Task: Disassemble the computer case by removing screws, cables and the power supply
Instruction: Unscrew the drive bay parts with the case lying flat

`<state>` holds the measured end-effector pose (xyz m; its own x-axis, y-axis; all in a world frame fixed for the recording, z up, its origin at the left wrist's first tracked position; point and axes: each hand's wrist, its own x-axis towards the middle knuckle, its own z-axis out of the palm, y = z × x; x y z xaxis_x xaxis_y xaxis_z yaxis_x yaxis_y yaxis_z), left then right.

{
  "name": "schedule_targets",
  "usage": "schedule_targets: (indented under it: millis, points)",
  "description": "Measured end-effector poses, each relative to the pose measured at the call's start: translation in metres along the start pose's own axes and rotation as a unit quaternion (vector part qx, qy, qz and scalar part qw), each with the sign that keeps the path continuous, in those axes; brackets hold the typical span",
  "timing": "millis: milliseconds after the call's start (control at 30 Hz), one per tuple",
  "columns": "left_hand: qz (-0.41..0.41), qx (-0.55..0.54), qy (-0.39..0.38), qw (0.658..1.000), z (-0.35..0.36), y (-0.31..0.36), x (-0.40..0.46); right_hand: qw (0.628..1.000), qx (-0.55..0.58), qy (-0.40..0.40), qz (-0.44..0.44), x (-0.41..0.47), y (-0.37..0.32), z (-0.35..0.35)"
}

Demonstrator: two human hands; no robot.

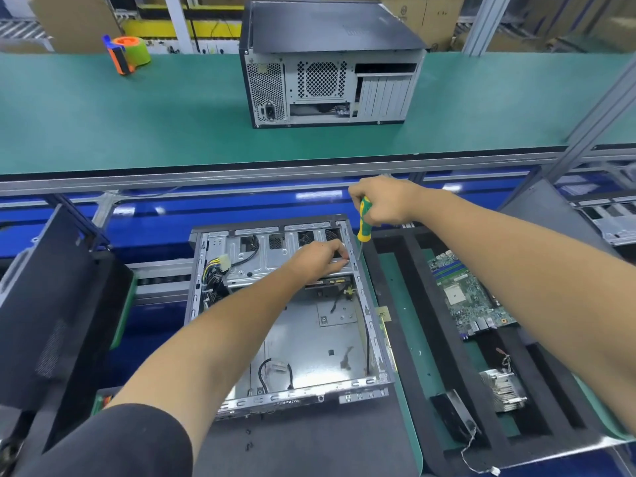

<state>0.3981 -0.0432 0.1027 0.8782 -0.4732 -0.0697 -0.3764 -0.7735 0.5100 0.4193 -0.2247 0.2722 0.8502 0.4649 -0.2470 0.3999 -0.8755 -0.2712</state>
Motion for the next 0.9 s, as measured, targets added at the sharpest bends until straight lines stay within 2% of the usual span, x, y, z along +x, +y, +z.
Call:
schedule_targets:
  millis: [167, 300, 367, 533, 767, 900]
  points:
    - [0.019, 0.076, -0.034, 0.996, -0.008, 0.001, 0.010, 0.996, 0.045, 0.053, 0.049, -0.004, 0.012, 0.002]
    - [0.035, 0.105, -0.049, 0.993, -0.010, 0.002, 0.014, 0.978, 0.064, 0.164, 0.110, -0.006, 0.027, 0.012]
    - [0.038, 0.122, -0.060, 0.990, -0.012, 0.004, 0.016, 0.961, 0.111, 0.209, 0.144, -0.006, 0.031, 0.024]
    - [0.033, 0.159, -0.067, 0.984, -0.013, 0.007, 0.020, 0.886, 0.274, 0.288, 0.239, -0.005, 0.030, 0.075]
    - [-0.001, 0.240, -0.063, 0.969, -0.005, 0.027, 0.023, 0.733, 0.455, 0.383, 0.331, -0.001, 0.004, 0.150]
    - [0.000, 0.244, -0.054, 0.968, -0.003, 0.028, 0.018, 0.699, 0.474, 0.415, 0.338, -0.008, 0.000, 0.173]
